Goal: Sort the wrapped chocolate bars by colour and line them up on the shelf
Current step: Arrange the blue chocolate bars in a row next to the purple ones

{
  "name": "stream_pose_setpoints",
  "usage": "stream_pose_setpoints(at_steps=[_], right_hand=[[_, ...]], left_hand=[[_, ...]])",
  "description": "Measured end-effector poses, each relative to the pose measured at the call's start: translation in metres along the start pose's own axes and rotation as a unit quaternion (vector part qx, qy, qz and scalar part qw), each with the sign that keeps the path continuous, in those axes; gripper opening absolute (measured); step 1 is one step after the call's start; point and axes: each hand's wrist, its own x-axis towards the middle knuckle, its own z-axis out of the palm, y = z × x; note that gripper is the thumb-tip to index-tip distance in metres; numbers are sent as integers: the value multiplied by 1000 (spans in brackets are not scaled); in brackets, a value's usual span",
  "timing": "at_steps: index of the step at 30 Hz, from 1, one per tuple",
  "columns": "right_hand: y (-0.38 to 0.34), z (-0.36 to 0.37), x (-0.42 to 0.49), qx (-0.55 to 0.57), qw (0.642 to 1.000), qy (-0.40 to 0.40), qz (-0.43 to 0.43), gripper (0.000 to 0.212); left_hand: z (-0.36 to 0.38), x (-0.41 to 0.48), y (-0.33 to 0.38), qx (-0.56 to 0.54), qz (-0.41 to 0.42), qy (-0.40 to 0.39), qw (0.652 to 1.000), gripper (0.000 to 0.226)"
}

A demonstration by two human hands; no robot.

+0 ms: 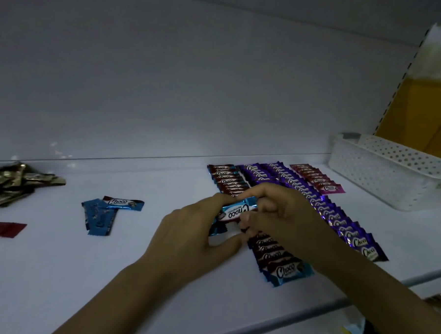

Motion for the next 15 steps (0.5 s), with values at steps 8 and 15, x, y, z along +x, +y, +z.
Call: stream_pose_setpoints(at_steps=[8, 15], right_hand=[[-24, 39, 58, 0, 996, -86, 36, 14], [-56, 105, 100, 83, 980, -160, 83, 5]], left_hand=[[-53, 9, -37, 149, -80, -35, 985, 34], [-102, -36, -72, 18, -200, -1, 980, 22]])
